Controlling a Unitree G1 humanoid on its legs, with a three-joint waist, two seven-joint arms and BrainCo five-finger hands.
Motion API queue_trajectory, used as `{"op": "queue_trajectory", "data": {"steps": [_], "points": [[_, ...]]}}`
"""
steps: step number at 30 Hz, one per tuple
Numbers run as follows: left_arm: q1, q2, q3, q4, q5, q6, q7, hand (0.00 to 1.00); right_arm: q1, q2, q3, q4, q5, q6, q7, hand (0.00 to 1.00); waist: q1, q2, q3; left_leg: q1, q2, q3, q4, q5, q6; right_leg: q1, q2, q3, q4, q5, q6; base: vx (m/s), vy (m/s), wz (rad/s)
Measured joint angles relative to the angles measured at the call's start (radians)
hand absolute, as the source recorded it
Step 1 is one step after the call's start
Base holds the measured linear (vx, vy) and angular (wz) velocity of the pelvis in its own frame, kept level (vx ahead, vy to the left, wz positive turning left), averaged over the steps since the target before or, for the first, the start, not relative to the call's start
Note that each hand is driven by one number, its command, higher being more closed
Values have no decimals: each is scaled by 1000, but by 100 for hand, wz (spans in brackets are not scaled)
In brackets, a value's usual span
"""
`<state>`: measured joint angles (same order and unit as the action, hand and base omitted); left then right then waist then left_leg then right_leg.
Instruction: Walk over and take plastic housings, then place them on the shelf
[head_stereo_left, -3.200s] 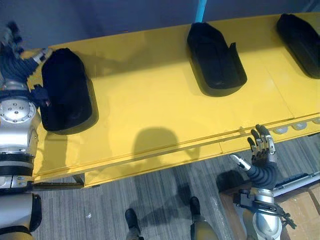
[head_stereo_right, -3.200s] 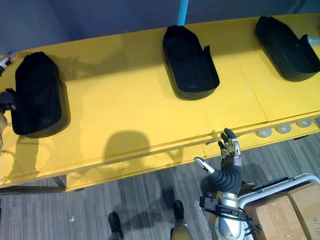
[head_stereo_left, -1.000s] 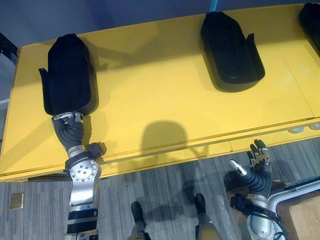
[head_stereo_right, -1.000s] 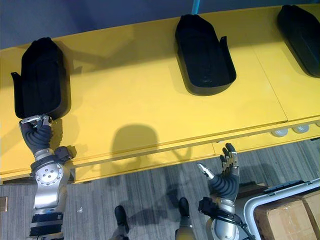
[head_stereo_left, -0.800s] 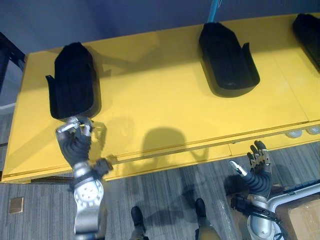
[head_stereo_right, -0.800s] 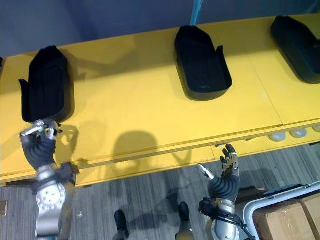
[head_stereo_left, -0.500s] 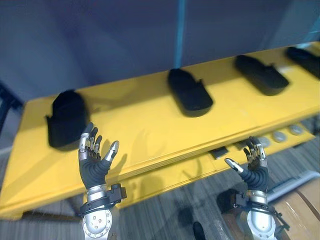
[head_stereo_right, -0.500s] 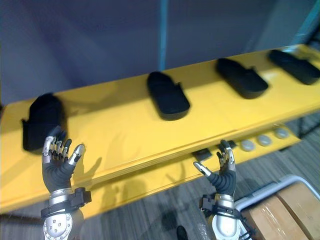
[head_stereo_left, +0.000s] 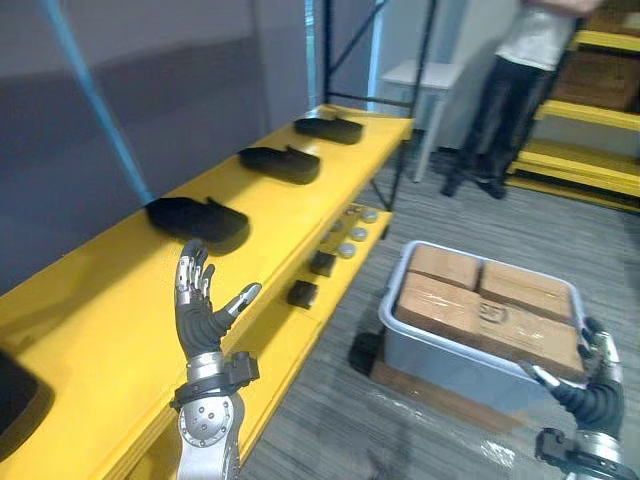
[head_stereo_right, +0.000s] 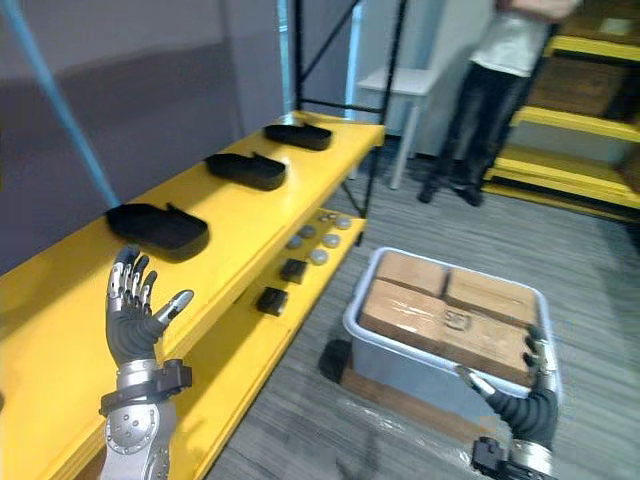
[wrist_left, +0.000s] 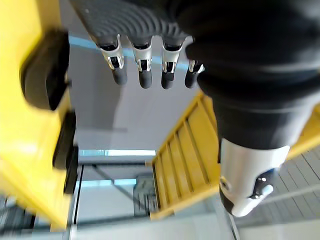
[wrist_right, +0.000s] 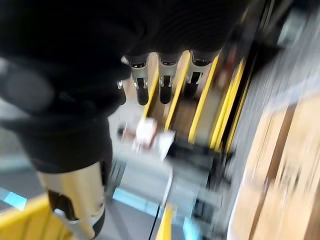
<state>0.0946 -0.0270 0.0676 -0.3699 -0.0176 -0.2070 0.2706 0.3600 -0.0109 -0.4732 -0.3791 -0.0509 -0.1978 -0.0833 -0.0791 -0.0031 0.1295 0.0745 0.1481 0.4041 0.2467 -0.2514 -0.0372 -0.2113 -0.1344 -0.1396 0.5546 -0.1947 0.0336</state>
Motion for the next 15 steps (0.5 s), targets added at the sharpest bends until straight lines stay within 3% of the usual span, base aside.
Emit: {"op": "queue_trajectory", "data": {"steps": [1,2,4,6,8,11,12,14,15], "points": [[19,0,21,0,-3,4,-2,0,-14,7,6,3,0,0,1,0,7,-21,-12,-1,-3,35,4,-3,-9,40,-22,-4,-33,-46,21,-20,-232,-98],[33,-5,37,9,-13,8,-6,0,-25,8,14,9,0,0,2,0,10,-33,-21,-23,-16,33,13,-7,-29,68,-9,-3,-142,-76,9,1,-253,-84],[45,-28,34,31,-20,29,-21,0,-42,4,25,50,0,3,2,0,20,6,-36,-29,-7,-22,-26,2,-39,76,55,16,-224,-26,-15,32,-173,-71],[48,-29,57,34,-21,30,-31,0,-55,7,66,69,0,9,7,0,40,9,-42,-16,12,-26,-55,21,-34,75,106,54,-259,-4,-34,45,-137,-74],[45,-29,71,68,-41,33,-38,0,-59,7,86,121,1,9,9,0,36,10,-56,-14,25,-27,-74,36,-35,75,128,55,-278,8,-38,94,-118,-20],[7,-24,110,254,-85,36,-38,0,-120,-22,85,349,12,18,5,0,36,16,-63,-6,26,-29,-88,67,-40,102,136,53,-331,27,-42,110,-38,0],[-28,-3,120,426,-115,46,-37,0,-162,-52,87,527,33,33,2,0,38,15,-63,12,19,-29,-86,86,-42,153,130,47,-390,49,-40,127,56,13],[-49,25,118,598,-156,61,-38,0,-204,-79,94,701,73,49,-6,0,42,16,-66,10,9,-33,-50,91,-39,200,115,47,-451,73,-36,115,72,14],[-73,49,111,747,-173,65,-41,0,-243,-90,82,846,96,56,-18,0,46,0,-59,-36,-5,-54,12,72,-52,219,81,47,-479,86,-30,37,33,12]]}}
